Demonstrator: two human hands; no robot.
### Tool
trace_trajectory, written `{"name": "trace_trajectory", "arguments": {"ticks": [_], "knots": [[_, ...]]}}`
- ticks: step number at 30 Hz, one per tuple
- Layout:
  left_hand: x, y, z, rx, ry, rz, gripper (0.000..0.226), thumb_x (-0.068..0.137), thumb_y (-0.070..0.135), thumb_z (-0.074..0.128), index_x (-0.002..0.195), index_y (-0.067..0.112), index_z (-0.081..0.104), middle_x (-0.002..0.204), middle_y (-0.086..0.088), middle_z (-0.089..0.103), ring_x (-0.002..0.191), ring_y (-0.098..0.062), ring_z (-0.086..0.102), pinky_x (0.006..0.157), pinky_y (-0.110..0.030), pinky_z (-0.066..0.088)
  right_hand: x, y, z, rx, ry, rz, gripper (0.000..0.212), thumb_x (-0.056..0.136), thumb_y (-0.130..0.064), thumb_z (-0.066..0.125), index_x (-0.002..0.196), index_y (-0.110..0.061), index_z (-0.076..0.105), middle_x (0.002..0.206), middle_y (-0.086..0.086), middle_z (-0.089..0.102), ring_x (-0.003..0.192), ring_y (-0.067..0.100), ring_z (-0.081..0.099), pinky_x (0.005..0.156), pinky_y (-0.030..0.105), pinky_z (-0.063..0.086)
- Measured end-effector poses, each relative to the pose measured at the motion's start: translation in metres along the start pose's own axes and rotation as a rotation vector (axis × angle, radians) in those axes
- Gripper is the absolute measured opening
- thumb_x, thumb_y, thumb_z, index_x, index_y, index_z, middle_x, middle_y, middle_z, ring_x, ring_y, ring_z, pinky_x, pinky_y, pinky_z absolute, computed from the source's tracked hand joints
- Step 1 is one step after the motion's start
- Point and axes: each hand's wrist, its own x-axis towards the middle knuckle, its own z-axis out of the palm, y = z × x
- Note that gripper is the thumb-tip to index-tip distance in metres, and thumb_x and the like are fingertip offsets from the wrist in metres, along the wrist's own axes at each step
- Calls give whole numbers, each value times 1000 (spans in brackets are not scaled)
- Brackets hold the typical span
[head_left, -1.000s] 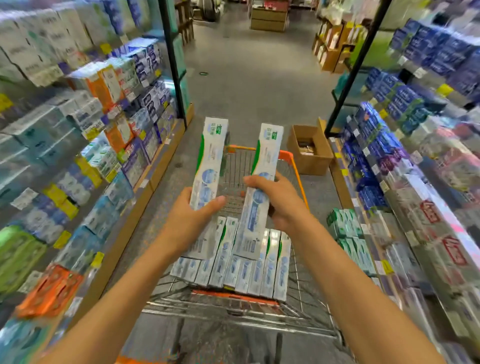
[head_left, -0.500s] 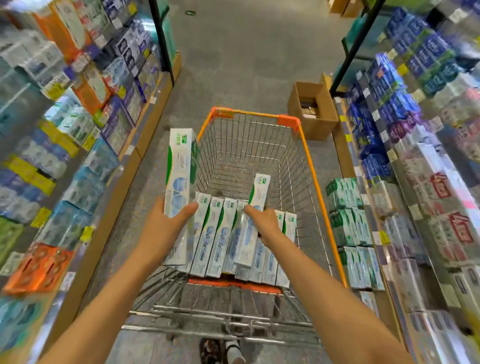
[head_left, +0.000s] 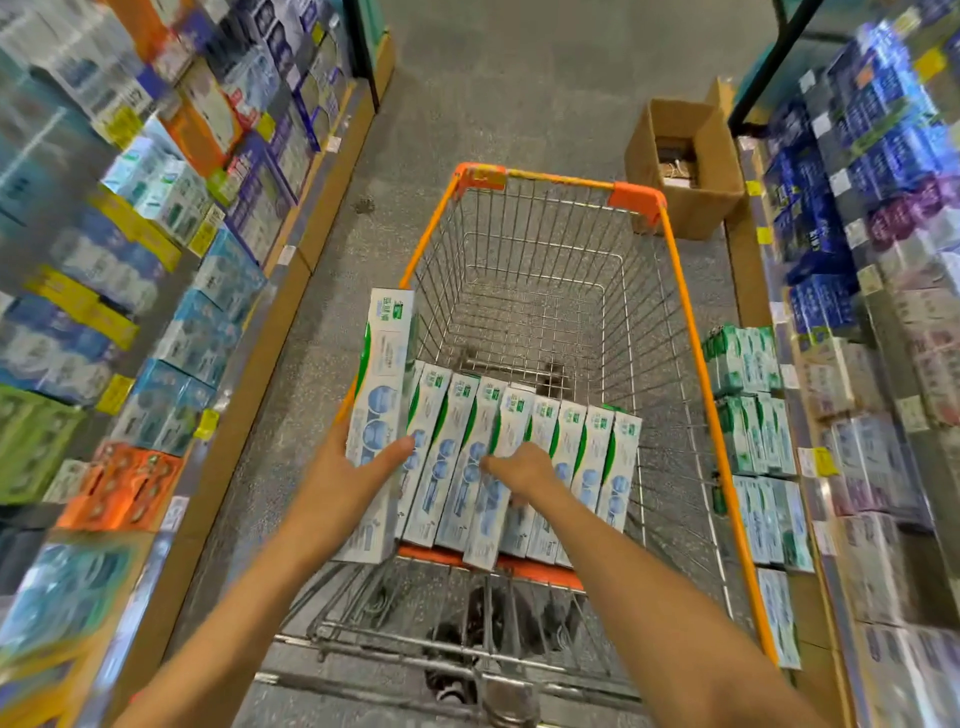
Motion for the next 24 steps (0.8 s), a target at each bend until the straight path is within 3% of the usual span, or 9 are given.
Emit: {"name": "trace_trajectory", "arguments": {"ticks": [3, 5, 7, 9, 11, 15, 19, 21, 24], "knots": [[1, -5, 0, 11, -7, -33, 96, 57, 77, 64, 139, 35, 39, 133, 12, 54, 120, -11, 53, 104, -41, 40, 9, -2, -2, 0, -19, -5, 44, 84, -29, 70, 59, -17, 36, 52, 3, 33, 42, 14, 36, 44, 27, 35], [1, -6, 4, 5, -22, -50, 86, 64, 74, 66, 136, 38, 38, 135, 14, 51, 122, -12, 51, 105, -40, 39, 9, -3, -4, 24, -16, -3, 26, 83, -27, 73, 86, -10, 53, 57, 3, 40, 47, 11, 41, 46, 28, 41], [-1, -4, 10, -4, -20, -52, 73, 71, 58, 65, 135, 38, 35, 133, 16, 49, 120, -10, 49, 102, -35, 38, 9, 0, -5, 66, -44, 9, 74, 82, -25, 74, 136, 4, 32, 70, 2, 45, 58, 9, 43, 46, 21, 36], [-2, -3, 14, 15, -32, -49, 71, 77, 49, 64, 138, 33, 33, 132, 16, 47, 118, -8, 48, 100, -33, 38, -3, 1, -13, 1, -89, -30, 100, 81, -31, 74, 147, 5, 7, 95, 6, 56, 72, 14, 49, 52, 18, 37], [-6, 1, 17, 37, -39, -54, 73, 74, 59, 68, 134, 29, 38, 132, 13, 49, 116, -10, 50, 100, -34, 39, -21, -5, -28, 37, -65, -78, 101, 83, -37, 70, 149, 0, 3, 134, 15, 50, 95, 23, 57, 67, 24, 45], [-6, 14, 27, 100, -43, -6, 99, 56, 77, 66, 138, 29, 38, 131, 7, 55, 114, -14, 56, 96, -41, 47, -90, -38, -61, 433, 30, -332, 75, 88, -49, 57, 145, -13, 27, 136, 10, 49, 108, 23, 60, 90, 35, 51], [-15, 43, 70, 212, -102, 130, 72, 81, 30, 71, 136, 28, 24, 119, 7, 52, 83, 8, 54, 59, -11, 42, -145, -61, -79, 343, 21, -459, 71, 81, -47, 67, 136, -14, 36, 121, 2, 58, 103, 21, 62, 89, 41, 52], [-20, 50, 83, 216, -242, 196, 73, 84, 23, 69, 134, 35, 18, 123, 14, 49, 86, 18, 51, 65, -3, 43, -153, -59, -91, 252, 123, -461, 68, 80, -39, 70, 133, -12, 38, 120, 5, 59, 106, 25, 60, 85, 33, 50], [-22, 58, 82, 235, -361, 252, 75, 78, 48, 60, 135, 47, 12, 130, 20, 34, 110, 12, 43, 93, -10, 38, -150, -41, -111, 336, 127, -463, 31, 86, -29, 68, 110, -14, 55, 100, 4, 66, 86, 16, 63, 72, 32, 53]]}}
